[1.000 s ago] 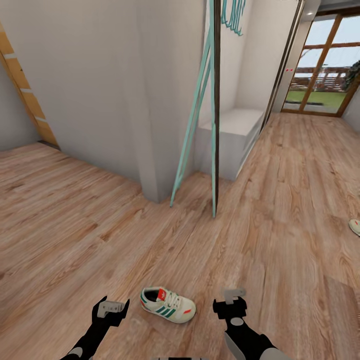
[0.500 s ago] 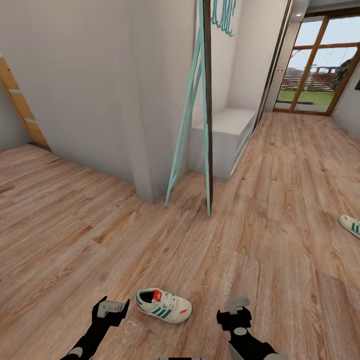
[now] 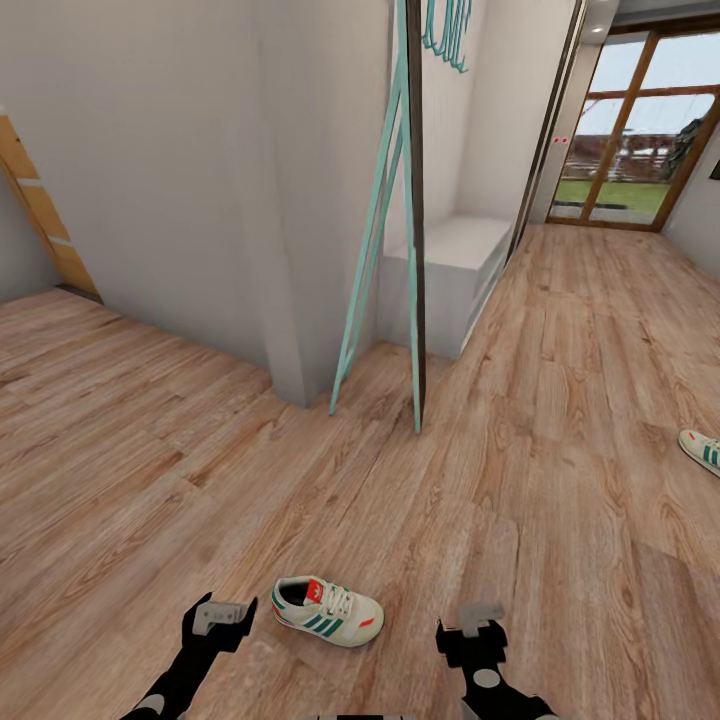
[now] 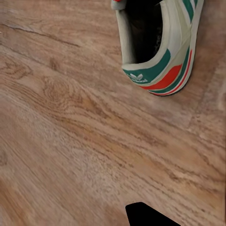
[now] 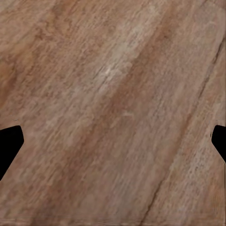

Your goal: Pick up the two gym shoes and the two sandals from the corridor floor and place them onto the hallstand (shoe rack) in the corridor, making sure they are on the rack and not on the floor. Arrange them so the two gym shoes are next to each other and the two sandals are next to each other.

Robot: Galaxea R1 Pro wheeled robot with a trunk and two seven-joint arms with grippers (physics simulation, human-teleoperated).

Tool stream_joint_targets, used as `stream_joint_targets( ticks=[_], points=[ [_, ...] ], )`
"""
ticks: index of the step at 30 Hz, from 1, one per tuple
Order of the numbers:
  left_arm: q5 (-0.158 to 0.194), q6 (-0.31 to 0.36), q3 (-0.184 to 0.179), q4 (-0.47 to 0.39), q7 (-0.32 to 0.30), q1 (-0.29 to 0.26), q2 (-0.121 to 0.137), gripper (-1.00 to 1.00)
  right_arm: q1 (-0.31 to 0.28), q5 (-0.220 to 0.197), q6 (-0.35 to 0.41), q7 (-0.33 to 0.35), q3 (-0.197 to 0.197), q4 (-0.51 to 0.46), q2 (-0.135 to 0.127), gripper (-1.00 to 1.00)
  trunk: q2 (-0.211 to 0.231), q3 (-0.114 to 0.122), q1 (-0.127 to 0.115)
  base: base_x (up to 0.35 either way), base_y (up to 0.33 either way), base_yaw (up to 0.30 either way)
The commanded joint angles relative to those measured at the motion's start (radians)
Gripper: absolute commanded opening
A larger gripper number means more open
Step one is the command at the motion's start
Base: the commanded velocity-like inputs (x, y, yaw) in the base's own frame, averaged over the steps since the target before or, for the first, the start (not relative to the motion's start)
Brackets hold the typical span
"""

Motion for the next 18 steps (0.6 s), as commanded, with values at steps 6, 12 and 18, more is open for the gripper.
stream_joint_targets(
  ticks=[6,12,18],
  points=[
    [-0.002,0.0,0.014,0.001,-0.002,0.0,0.0,1.0,0.0,0.0,-0.001,0.001,0.0,0.03,-0.001,1.0,0.0,0.0,0.0,0.0,0.0,0.0],
    [-0.006,0.008,0.01,-0.005,-0.009,0.0,-0.001,1.0,0.001,0.0,0.001,0.008,0.0,0.068,0.0,1.0,0.0,0.0,0.0,0.0,0.0,0.0],
    [-0.127,0.307,0.007,-0.272,-0.011,0.0,-0.004,1.0,0.001,0.001,0.002,0.13,0.0,0.124,0.0,1.0,0.0,0.0,0.0,0.0,0.0,0.0]
  ],
)
